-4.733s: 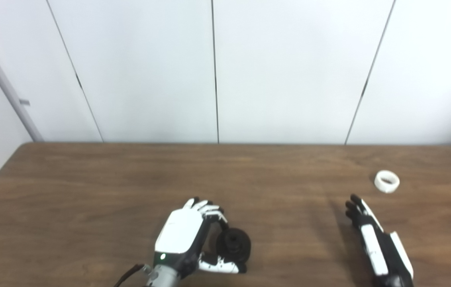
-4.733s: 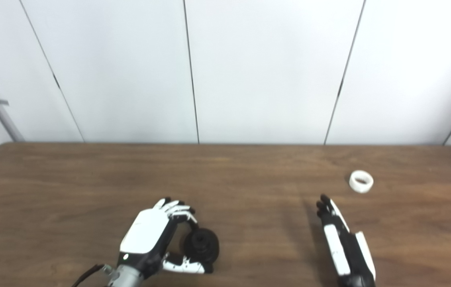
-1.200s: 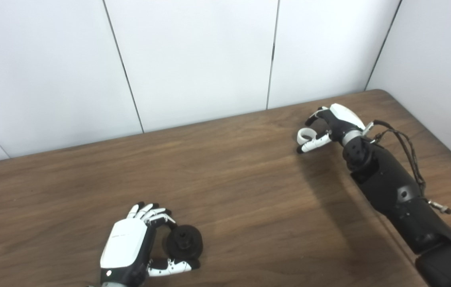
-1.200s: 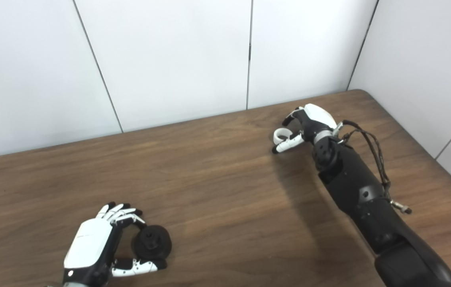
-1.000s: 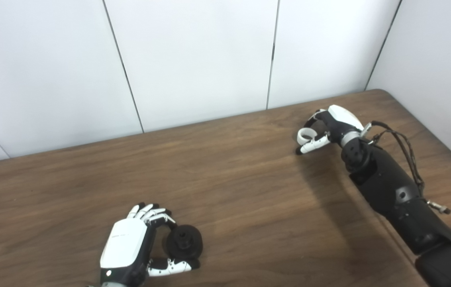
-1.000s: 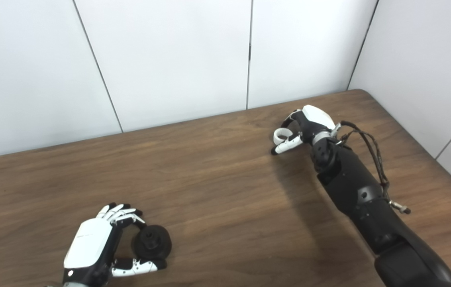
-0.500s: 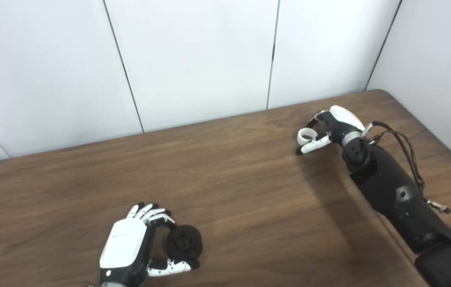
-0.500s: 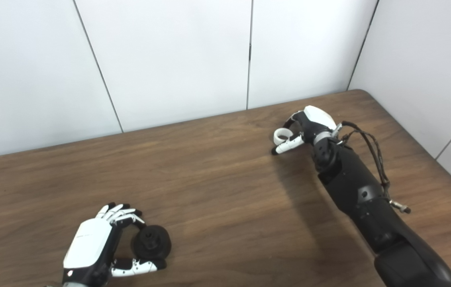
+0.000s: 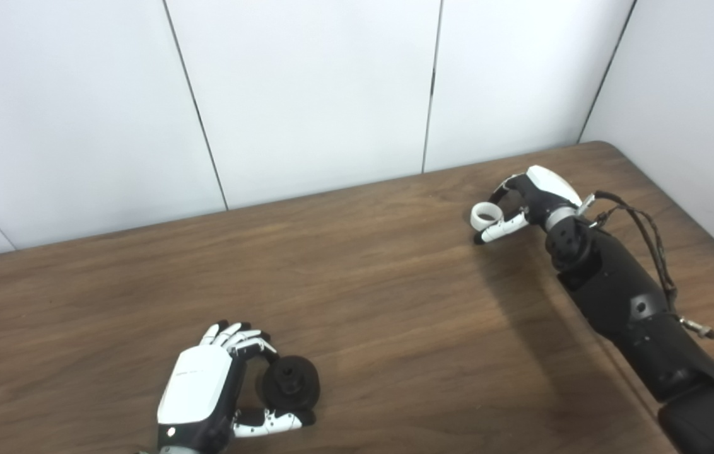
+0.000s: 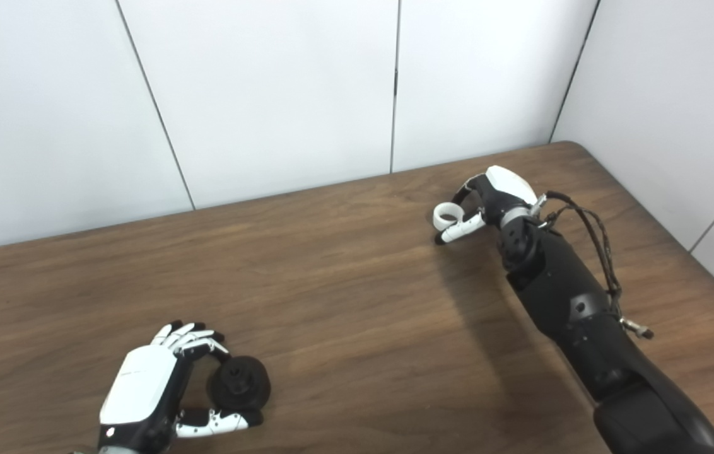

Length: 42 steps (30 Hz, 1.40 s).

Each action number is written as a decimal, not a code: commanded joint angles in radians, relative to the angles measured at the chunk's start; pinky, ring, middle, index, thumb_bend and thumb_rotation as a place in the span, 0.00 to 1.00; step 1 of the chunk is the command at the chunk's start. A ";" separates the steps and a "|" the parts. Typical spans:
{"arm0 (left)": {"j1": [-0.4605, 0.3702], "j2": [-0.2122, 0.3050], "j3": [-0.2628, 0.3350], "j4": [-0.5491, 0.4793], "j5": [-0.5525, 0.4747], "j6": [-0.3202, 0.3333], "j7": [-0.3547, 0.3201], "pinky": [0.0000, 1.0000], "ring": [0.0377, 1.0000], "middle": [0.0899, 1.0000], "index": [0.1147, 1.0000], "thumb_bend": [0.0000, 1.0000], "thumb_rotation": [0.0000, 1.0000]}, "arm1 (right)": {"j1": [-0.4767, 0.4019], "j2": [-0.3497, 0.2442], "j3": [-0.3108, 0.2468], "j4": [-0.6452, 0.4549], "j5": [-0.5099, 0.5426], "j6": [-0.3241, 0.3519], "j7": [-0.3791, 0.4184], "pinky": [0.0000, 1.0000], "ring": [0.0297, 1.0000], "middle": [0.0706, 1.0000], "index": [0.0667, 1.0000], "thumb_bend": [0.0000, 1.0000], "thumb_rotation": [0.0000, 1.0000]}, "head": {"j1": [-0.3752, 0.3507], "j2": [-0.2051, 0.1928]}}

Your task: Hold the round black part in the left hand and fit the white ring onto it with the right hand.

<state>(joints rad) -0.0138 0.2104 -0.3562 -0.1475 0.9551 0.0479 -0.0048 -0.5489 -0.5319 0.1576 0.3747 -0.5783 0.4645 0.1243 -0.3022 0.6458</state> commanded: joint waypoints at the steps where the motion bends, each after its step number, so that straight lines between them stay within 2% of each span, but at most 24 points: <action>1: 0.006 0.019 0.014 -0.010 0.022 0.024 -0.009 0.95 0.87 0.74 0.42 0.52 0.05 | -0.037 -0.031 -0.013 -0.027 -0.011 -0.001 -0.016 0.92 1.00 0.90 0.60 0.83 0.25 | -0.002 0.002; 4: 0.004 0.017 0.015 -0.010 0.023 0.026 -0.010 0.95 0.87 0.75 0.42 0.52 0.05 | -0.036 -0.033 -0.010 -0.027 -0.009 -0.007 -0.018 0.92 1.00 0.89 0.59 0.83 0.25 | -0.002 0.002; 7: 0.002 0.016 0.014 -0.008 0.024 0.027 -0.010 0.95 0.87 0.75 0.42 0.52 0.05 | -0.036 -0.033 -0.005 -0.026 -0.010 -0.016 -0.017 0.97 1.00 0.88 0.56 0.82 0.24 | 0.002 0.005; 10: 0.001 0.016 0.013 -0.012 0.028 0.029 -0.015 0.95 0.87 0.75 0.42 0.52 0.05 | -0.037 -0.031 -0.004 -0.025 -0.011 -0.018 -0.022 0.95 1.00 0.88 0.56 0.82 0.23 | 0.004 0.005; 11: 0.000 0.016 0.012 -0.012 0.030 0.030 -0.016 0.95 0.87 0.75 0.42 0.52 0.05 | -0.037 -0.030 -0.005 -0.026 -0.010 -0.017 -0.023 0.96 1.00 0.89 0.51 0.68 0.19 | 0.004 0.005; 12: -0.001 0.016 0.012 -0.012 0.030 0.029 -0.016 0.95 0.87 0.75 0.42 0.52 0.05 | -0.037 -0.028 -0.006 -0.026 -0.008 -0.017 -0.022 0.96 1.00 0.89 0.48 0.60 0.17 | 0.006 0.004; 13: -0.001 0.016 0.012 -0.012 0.029 0.027 -0.014 0.96 0.87 0.75 0.42 0.52 0.05 | -0.038 -0.028 -0.005 -0.025 -0.008 -0.017 -0.020 0.96 1.00 0.90 0.47 0.56 0.16 | 0.006 0.004; 15: -0.001 0.015 0.012 -0.010 0.027 0.023 -0.010 0.96 0.87 0.75 0.42 0.52 0.05 | -0.041 -0.029 -0.001 -0.022 -0.009 -0.020 -0.020 0.97 1.00 0.91 0.46 0.53 0.15 | 0.007 0.003; 20: -0.002 0.015 0.011 -0.010 0.027 0.025 -0.015 0.96 0.87 0.75 0.42 0.52 0.05 | -0.045 -0.026 -0.002 -0.004 -0.008 -0.042 -0.038 0.99 0.99 0.87 0.45 0.53 0.15 | 0.011 0.000; 25: -0.001 0.014 0.011 -0.008 0.027 0.024 -0.013 0.96 0.88 0.75 0.42 0.52 0.05 | -0.042 -0.016 -0.014 0.001 -0.004 -0.046 -0.058 0.96 0.98 0.86 0.45 0.53 0.15 | 0.013 0.000; 28: 0.000 0.012 0.010 -0.011 0.029 0.027 -0.014 0.96 0.88 0.75 0.42 0.52 0.05 | -0.037 0.000 -0.040 -0.001 0.015 -0.049 -0.085 0.88 0.89 0.80 0.45 0.52 0.14 | 0.012 0.002; 31: -0.001 0.012 0.010 -0.012 0.029 0.024 -0.011 0.95 0.87 0.75 0.42 0.52 0.05 | -0.035 0.003 -0.047 -0.002 0.018 -0.048 -0.092 0.83 0.85 0.77 0.45 0.52 0.13 | 0.012 0.003; 37: -0.003 0.006 0.009 -0.012 0.043 0.031 -0.011 0.95 0.88 0.75 0.42 0.52 0.05 | -0.026 -0.007 -0.038 -0.011 0.020 -0.059 -0.083 0.81 0.85 0.78 0.45 0.52 0.13 | 0.023 0.002; 42: -0.001 0.001 0.010 -0.013 0.041 0.030 -0.011 0.95 0.87 0.75 0.42 0.52 0.05 | -0.018 -0.019 -0.026 -0.030 0.016 -0.058 -0.065 0.85 0.87 0.79 0.45 0.52 0.13 | 0.032 0.002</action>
<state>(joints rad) -0.0144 0.2010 -0.3557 -0.1513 0.9777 0.0552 -0.0086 -0.5444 -0.5132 0.1321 0.3842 -0.5548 0.4241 0.0606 -0.2761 0.6473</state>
